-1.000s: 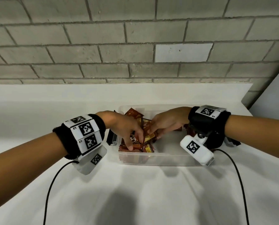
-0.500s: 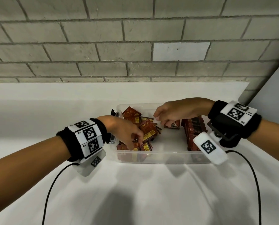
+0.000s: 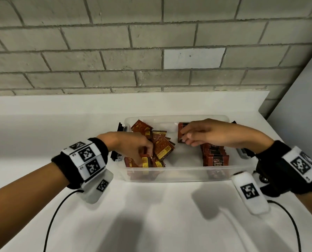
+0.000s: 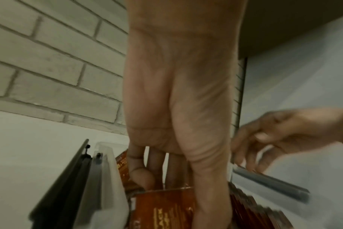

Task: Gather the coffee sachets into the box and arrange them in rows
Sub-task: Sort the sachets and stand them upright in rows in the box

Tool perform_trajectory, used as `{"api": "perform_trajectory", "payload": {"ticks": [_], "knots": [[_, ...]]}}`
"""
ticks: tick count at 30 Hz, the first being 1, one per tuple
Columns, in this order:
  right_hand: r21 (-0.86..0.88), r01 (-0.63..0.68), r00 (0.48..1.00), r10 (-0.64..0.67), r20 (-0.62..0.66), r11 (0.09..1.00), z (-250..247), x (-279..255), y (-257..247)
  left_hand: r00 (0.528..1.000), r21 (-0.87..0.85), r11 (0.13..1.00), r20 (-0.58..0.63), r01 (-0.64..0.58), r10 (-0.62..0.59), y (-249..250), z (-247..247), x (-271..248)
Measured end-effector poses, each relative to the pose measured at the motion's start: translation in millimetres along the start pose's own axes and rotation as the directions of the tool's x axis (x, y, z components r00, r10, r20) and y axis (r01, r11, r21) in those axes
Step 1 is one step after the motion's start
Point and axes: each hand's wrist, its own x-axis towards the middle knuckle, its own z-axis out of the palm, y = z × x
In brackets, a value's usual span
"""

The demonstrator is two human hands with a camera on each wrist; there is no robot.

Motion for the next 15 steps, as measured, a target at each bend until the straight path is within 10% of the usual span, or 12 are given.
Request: {"api": "perform_trajectory", "payload": {"ticks": [5,9,15], "knots": [[0.077,0.097,0.993,-0.092,-0.073,0.992,23,-14,7,0.977,-0.375,0.927,-0.192,0.014,-0.092,-10,-18,-23],[0.227,0.157,0.984,-0.133,-0.118,0.961,50,-15,3,0.895,-0.755,0.623,-0.402,-0.205,-0.194,8,-18,-34],[0.351,0.291,0.938,-0.192,-0.289,0.890,73,-12,-6,0.832,-0.886,0.134,-0.464,-0.445,-0.303,51,18,-16]]}}
